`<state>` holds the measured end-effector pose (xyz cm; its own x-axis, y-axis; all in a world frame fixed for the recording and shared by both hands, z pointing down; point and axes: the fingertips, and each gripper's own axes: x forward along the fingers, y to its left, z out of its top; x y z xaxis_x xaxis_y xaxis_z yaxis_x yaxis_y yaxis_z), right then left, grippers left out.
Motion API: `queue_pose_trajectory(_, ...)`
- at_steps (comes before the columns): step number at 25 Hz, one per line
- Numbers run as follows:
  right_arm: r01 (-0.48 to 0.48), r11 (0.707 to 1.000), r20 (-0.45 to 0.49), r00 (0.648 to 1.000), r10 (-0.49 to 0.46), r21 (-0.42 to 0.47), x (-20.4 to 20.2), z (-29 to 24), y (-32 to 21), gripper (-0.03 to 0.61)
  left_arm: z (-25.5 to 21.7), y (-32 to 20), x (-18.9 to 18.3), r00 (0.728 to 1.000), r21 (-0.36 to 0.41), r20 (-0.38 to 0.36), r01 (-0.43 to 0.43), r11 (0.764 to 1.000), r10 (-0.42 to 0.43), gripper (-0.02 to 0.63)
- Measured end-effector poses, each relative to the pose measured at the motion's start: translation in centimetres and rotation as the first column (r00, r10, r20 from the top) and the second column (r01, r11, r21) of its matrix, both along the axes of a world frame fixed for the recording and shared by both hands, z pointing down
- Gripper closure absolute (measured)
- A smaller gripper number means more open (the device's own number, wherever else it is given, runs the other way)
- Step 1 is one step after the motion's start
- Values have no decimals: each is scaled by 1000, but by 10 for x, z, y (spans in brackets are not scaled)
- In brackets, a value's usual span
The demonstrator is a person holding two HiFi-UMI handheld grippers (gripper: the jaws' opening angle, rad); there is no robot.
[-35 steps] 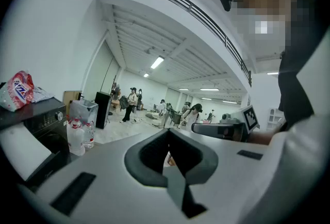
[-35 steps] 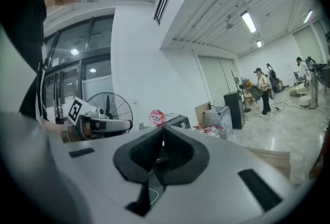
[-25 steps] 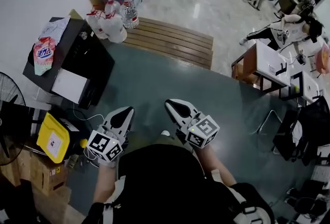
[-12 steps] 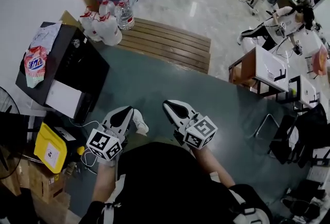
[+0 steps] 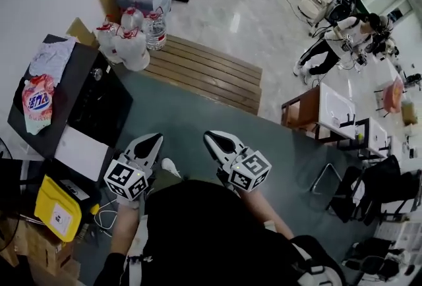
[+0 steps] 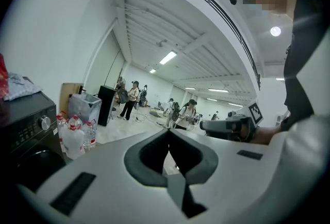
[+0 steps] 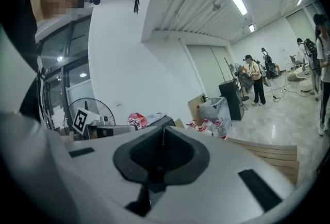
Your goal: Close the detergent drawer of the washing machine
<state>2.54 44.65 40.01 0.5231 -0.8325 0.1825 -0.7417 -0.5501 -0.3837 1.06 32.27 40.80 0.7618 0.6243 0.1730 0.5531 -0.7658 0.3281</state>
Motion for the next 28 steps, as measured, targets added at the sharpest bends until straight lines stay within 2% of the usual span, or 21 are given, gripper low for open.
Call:
queue_pose_trajectory(6, 67, 997, 31, 997, -66, -27, 41, 7, -61, 555, 6, -64, 26, 997, -26, 22, 72, 997, -71, 603)
queue_pose_trajectory(10, 153, 988, 44, 988, -151, -35, 58, 10, -104, 555, 13, -104, 30, 987, -33, 46, 153, 988, -151, 603)
queue_pose_trajectory(13, 240, 970, 50, 970, -238, -39, 70, 12, -139, 555, 18, -130, 30, 973, -31, 59, 227, 973, -225, 603)
queue_pose_trajectory(17, 368, 928, 52, 929, -366, -49, 81, 17, -188, 555, 26, -165, 28, 941, -26, 81, 331, 943, -328, 603)
queue_pose_trajectory(20, 470, 880, 55, 882, -468, -59, 90, 20, -225, 555, 32, -190, 28, 906, -24, 101, 416, 909, -412, 603)
queue_pose_trajectory(22, 546, 835, 68, 837, -543, -61, 97, 24, -248, 555, 35, -205, 30, 873, -20, 117, 479, 877, -474, 603)
queue_pose_trajectory(26, 689, 723, 99, 724, -683, -50, 106, 31, -294, 555, 42, -235, 30, 794, -1, 146, 597, 802, -591, 603)
queue_pose_trajectory(28, 753, 655, 107, 658, -746, -65, 108, 37, -313, 555, 46, -249, 29, 746, 9, 158, 654, 757, -647, 603)
